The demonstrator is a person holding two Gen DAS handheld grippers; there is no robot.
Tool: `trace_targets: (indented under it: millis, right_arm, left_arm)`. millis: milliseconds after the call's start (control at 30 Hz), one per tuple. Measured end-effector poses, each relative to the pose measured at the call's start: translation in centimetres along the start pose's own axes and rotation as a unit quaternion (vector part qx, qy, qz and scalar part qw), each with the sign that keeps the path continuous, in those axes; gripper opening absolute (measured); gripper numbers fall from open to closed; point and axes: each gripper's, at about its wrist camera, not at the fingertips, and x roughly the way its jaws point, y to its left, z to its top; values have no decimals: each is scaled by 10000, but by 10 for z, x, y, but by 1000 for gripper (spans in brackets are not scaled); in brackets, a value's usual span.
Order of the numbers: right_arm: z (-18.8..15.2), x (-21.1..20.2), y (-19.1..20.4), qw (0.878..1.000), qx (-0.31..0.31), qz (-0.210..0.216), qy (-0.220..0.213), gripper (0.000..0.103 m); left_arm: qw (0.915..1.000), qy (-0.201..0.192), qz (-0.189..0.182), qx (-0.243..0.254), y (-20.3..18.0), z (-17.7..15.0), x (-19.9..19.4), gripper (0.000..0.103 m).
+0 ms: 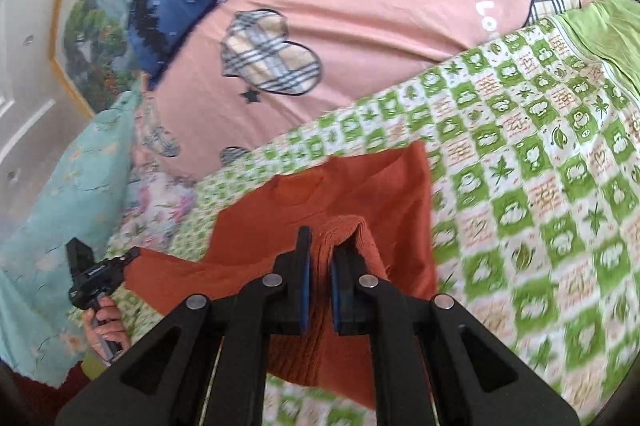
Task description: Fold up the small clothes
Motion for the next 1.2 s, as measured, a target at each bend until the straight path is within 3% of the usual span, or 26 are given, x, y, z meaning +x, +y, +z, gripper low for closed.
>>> trace_targets:
  millis: [233, 467, 600, 700, 767, 833, 867, 933, 1033, 1100, 1200]
  right_arm:
    - [21, 69, -47, 9979, 366, -369, 398, 9]
    - [8, 114, -81, 9906, 855, -700, 807, 14]
    - [2, 78, -70, 9913, 729, -1033, 362, 36]
    - [-11, 57, -36, 9975, 219, -633, 223, 36]
    - [-26, 70, -8, 9961, -354, -254, 762, 36]
    - [-47, 100, 22, 9824, -1035, -117, 1553, 36]
    - [-53, 110, 31, 9760, -1298, -114, 1746, 36]
    - [-62, 131, 43, 9618, -1798, -252, 2050, 36]
    - [-49, 153, 32, 9565, -1858, -618, 2163, 36]
    - [-28, 162, 15, 9590, -1769, -984, 1983, 33]
    - [14, 158, -9, 9695, -1279, -1650, 1286, 35]
  left_arm:
    - [9991, 267, 324, 72, 21, 26, 93, 5]
    - [9935, 839, 751, -180, 63, 20, 173, 6]
    - [9898, 1210, 676, -325, 72, 3, 181, 17]
    - [9918, 1198, 433, -98, 52, -20, 152, 38]
    - [9923, 1187, 244, 259, 26, -42, 134, 45]
    - [9890, 1395, -70, 496, 3, -63, 133, 47]
    - [9861, 1557, -160, 552, -4, -70, 139, 47]
    - [9810, 1827, -164, 631, -15, -78, 155, 47]
    - [9763, 2049, 252, 654, -14, -70, 186, 43]
    - [9753, 2105, 393, 538, -7, -55, 197, 34]
    - [9767, 1888, 804, 627, 5, -22, 212, 30]
